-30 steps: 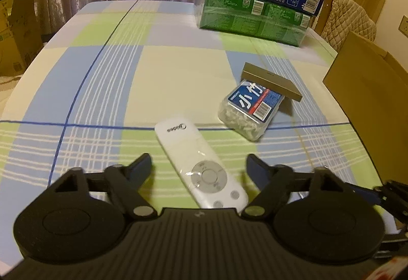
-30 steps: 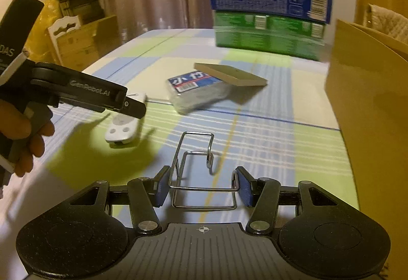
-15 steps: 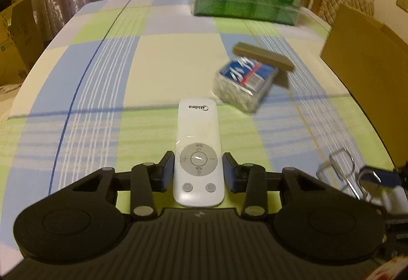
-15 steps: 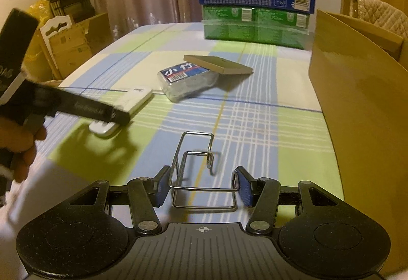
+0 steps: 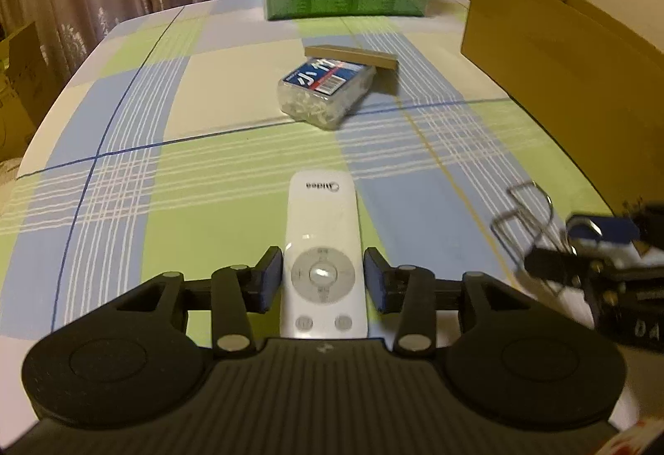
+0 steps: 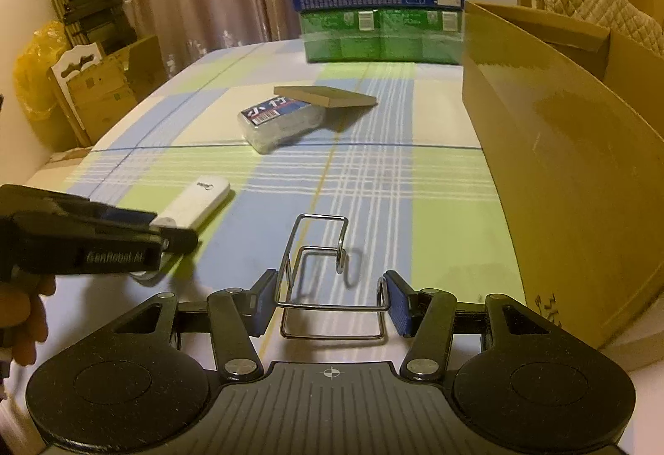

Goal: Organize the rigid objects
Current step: 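Grasp the white Midea remote with left tool while right tool lifts the wire holder, then carry the remote and wire holder with both tools toward the cardboard box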

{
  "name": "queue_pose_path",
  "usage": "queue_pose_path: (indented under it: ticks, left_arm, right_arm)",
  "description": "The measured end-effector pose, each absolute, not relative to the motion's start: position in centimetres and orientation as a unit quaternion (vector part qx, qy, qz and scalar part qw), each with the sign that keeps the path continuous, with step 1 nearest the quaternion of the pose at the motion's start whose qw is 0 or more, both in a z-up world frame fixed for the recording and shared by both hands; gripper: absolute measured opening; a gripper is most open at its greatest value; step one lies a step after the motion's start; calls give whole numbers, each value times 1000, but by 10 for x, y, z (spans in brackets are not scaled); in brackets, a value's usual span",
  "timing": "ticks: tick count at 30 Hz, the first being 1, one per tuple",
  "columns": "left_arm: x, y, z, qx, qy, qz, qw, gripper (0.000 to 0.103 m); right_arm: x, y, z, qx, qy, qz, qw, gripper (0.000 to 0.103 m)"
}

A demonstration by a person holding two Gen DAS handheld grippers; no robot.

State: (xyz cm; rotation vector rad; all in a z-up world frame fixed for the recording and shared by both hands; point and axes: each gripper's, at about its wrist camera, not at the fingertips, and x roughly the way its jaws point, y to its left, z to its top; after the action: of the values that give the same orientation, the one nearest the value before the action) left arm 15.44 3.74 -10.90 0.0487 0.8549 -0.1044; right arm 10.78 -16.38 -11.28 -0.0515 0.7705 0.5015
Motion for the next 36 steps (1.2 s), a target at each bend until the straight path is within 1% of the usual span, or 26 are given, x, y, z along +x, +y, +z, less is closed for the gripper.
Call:
queue_pose_path:
  ticks: [2, 4, 7, 10, 13, 17, 21, 29, 36]
  left_arm:
    - [157, 36, -110, 27, 411, -51, 910, 38]
    - [157, 36, -110, 27, 411, -51, 910, 36]
    - [157, 36, -109, 21, 413, -47, 909, 35]
    - [152, 36, -103, 4, 405, -51, 913, 35]
    - [149, 33, -98, 11, 390, -43, 920, 35]
    - [144, 28, -96, -9, 396, -40, 917, 35]
    - [130, 16, -85, -25, 393, -39, 918, 35]
    - [90, 1, -43, -56, 385, -22, 921, 35]
    - [55, -12, -16, -53, 373, -29, 926, 35]
  right_arm:
    - [108, -166, -113, -21, 373, 241, 896, 51]
    - [109, -167, -114, -16, 375, 240, 895, 51]
    - [109, -169, -115, -13, 376, 239, 895, 51]
    - [108, -171, -114, -9, 375, 234, 897, 51]
    - [108, -173, -110, -7, 372, 231, 899, 51]
    - [105, -175, -103, -6, 369, 232, 900, 51]
    - [98, -177, -89, -6, 363, 235, 902, 51]
    - [70, -197, -48, 5, 335, 231, 913, 51]
    - [36, -212, -20, 12, 320, 229, 919, 51]
